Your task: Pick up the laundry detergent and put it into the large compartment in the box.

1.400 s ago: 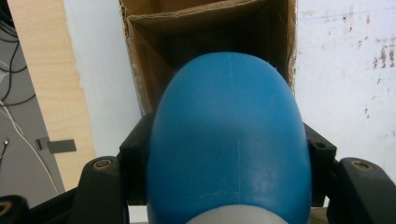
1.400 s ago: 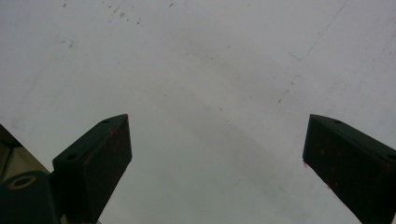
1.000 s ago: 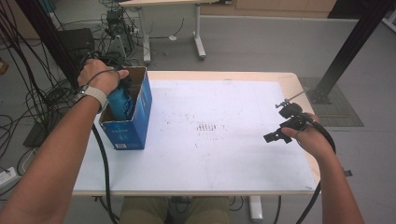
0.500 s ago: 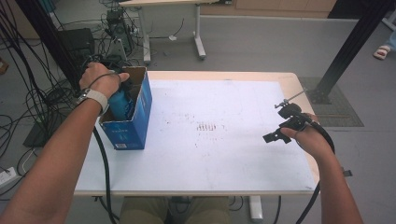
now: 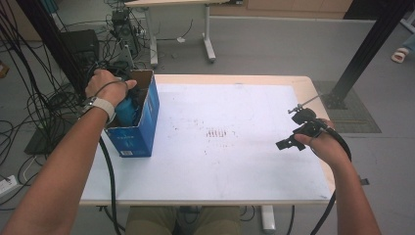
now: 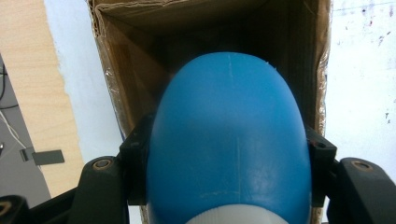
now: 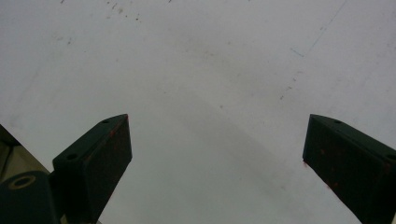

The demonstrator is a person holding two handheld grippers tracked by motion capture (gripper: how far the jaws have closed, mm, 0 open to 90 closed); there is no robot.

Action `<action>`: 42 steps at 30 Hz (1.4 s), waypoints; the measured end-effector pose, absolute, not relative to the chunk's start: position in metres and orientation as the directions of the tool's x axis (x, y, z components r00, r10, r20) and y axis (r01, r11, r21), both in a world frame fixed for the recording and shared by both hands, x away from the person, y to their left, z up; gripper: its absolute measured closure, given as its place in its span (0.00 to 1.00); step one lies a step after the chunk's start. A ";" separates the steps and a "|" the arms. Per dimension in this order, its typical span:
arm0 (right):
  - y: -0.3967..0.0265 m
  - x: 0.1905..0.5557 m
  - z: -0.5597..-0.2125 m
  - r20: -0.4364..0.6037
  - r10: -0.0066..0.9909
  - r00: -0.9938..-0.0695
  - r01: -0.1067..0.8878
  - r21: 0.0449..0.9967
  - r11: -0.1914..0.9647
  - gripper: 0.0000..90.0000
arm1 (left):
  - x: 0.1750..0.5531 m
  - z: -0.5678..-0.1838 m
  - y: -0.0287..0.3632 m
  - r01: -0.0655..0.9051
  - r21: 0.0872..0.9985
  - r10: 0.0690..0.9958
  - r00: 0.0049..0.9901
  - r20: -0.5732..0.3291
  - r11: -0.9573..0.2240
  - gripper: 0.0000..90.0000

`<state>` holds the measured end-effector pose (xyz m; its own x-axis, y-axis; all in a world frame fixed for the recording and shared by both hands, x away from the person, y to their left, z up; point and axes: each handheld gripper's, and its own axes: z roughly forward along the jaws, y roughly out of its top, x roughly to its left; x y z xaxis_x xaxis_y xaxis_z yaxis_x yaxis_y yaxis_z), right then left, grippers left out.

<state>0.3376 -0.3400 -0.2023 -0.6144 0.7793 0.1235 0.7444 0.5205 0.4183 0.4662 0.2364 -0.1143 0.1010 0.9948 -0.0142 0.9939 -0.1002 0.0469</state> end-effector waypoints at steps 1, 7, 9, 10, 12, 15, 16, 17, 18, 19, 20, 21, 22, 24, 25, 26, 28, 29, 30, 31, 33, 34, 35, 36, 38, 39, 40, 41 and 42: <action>-0.340 0.337 -0.202 0.124 0.779 -0.614 0.744 0.419 0.520 0.09 | 0.466 -0.115 0.236 0.994 0.045 0.995 0.099 -0.014 -0.098 0.42; -0.341 0.337 -0.204 0.125 0.781 -0.612 0.747 0.416 0.519 0.09 | 0.467 -0.121 0.237 0.995 0.042 0.995 0.097 -0.014 -0.096 0.42; -0.341 0.337 -0.204 0.126 0.781 -0.612 0.747 0.416 0.519 0.09 | 0.467 -0.123 0.238 0.994 0.038 0.995 0.099 -0.014 -0.098 0.42; -0.341 0.338 -0.204 0.126 0.781 -0.612 0.747 0.416 0.519 0.09 | 0.467 -0.124 0.238 0.994 0.038 0.995 0.099 -0.015 -0.098 0.42; -0.341 0.338 -0.204 0.126 0.781 -0.612 0.747 0.416 0.518 0.09 | 0.468 -0.125 0.238 0.994 0.037 0.995 0.099 -0.013 -0.099 0.42; -0.340 0.338 -0.204 0.127 0.781 -0.611 0.748 0.414 0.518 0.09 | 0.467 -0.128 0.237 0.994 0.039 0.995 0.101 -0.006 -0.101 0.42; -0.340 0.339 -0.204 0.126 0.781 -0.612 0.748 0.413 0.519 0.09 | 0.467 -0.128 0.237 0.994 0.041 0.995 0.103 -0.004 -0.103 0.42; -0.340 0.339 -0.204 0.127 0.780 -0.612 0.748 0.414 0.519 0.09 | 0.467 -0.128 0.236 0.994 0.041 0.995 0.104 -0.003 -0.104 0.42; -0.340 0.339 -0.204 0.126 0.781 -0.612 0.748 0.413 0.520 0.09 | 0.468 -0.128 0.236 0.994 0.038 0.994 0.105 -0.001 -0.105 0.42; -0.340 0.339 -0.204 0.126 0.780 -0.612 0.748 0.413 0.520 0.09 | 0.467 -0.129 0.235 0.994 0.041 0.994 0.105 0.000 -0.105 0.42; -0.340 0.339 -0.204 0.127 0.780 -0.612 0.748 0.413 0.520 0.09 | 0.467 -0.129 0.235 0.993 0.042 0.994 0.106 0.001 -0.106 0.42; -0.340 0.339 -0.204 0.126 0.781 -0.611 0.749 0.412 0.519 0.09 | 0.467 -0.129 0.234 0.993 0.043 0.994 0.108 0.003 -0.109 0.42; -0.340 0.339 -0.204 0.127 0.781 -0.611 0.749 0.413 0.518 0.09 | 0.466 -0.130 0.234 0.993 0.046 0.994 0.107 0.003 -0.107 0.42; -0.340 0.339 -0.205 0.127 0.781 -0.612 0.748 0.413 0.519 0.09 | 0.467 -0.132 0.234 0.993 0.042 0.994 0.109 0.002 -0.109 0.42; -0.340 0.339 -0.205 0.127 0.781 -0.612 0.748 0.413 0.519 0.09 | 0.468 -0.133 0.234 0.993 0.037 0.994 0.111 0.002 -0.111 0.42; -0.341 0.339 -0.205 0.127 0.780 -0.612 0.748 0.414 0.519 0.09 | 0.468 -0.134 0.234 0.993 0.038 0.994 0.111 0.001 -0.111 0.42; -0.341 0.339 -0.205 0.128 0.781 -0.611 0.749 0.413 0.518 0.09 | 0.469 -0.136 0.234 0.993 0.032 0.994 0.111 0.000 -0.111 0.42; -0.341 0.339 -0.205 0.128 0.781 -0.611 0.749 0.413 0.518 0.09 | 0.469 -0.136 0.234 0.993 0.034 0.994 0.111 -0.001 -0.111 0.42; -0.341 0.338 -0.205 0.128 0.781 -0.611 0.749 0.413 0.518 0.09 | 0.469 -0.137 0.234 0.993 0.034 0.994 0.111 0.000 -0.111 0.42; -0.341 0.339 -0.205 0.130 0.783 -0.608 0.752 0.410 0.516 0.09 | 0.469 -0.138 0.234 0.993 0.033 0.994 0.110 -0.001 -0.110 0.42; -0.342 0.338 -0.205 0.130 0.783 -0.608 0.752 0.410 0.516 0.09 | 0.469 -0.140 0.234 0.993 0.032 0.994 0.111 -0.002 -0.111 0.42; -0.342 0.338 -0.205 0.131 0.784 -0.607 0.753 0.409 0.515 0.09 | 0.470 -0.141 0.234 0.993 0.028 0.994 0.113 -0.003 -0.112 0.42; -0.342 0.338 -0.205 0.131 0.784 -0.607 0.753 0.409 0.515 0.09 | 0.470 -0.142 0.234 0.993 0.026 0.994 0.112 -0.004 -0.111 0.42; -0.342 0.338 -0.206 0.132 0.783 -0.607 0.753 0.409 0.515 0.09 | 0.470 -0.143 0.234 0.993 0.026 0.994 0.112 -0.004 -0.112 0.42; -0.341 0.339 -0.206 0.132 0.784 -0.606 0.755 0.407 0.515 0.09 | 0.470 -0.144 0.233 0.993 0.024 0.993 0.115 -0.001 -0.115 0.42; -0.341 0.339 -0.206 0.132 0.784 -0.607 0.755 0.406 0.516 0.09 | 0.470 -0.145 0.232 0.993 0.026 0.993 0.117 0.000 -0.116 0.42; -0.341 0.339 -0.206 0.132 0.784 -0.606 0.755 0.405 0.515 0.09 | 0.470 -0.145 0.232 0.993 0.027 0.993 0.117 0.003 -0.117 0.42; -0.341 0.339 -0.206 0.133 0.784 -0.606 0.755 0.406 0.515 0.09 | 0.471 -0.146 0.231 0.993 0.024 0.993 0.117 0.006 -0.118 0.42; -0.341 0.339 -0.206 0.131 0.784 -0.607 0.754 0.406 0.516 0.09 | 0.471 -0.146 0.231 0.993 0.022 0.993 0.118 0.006 -0.118 0.42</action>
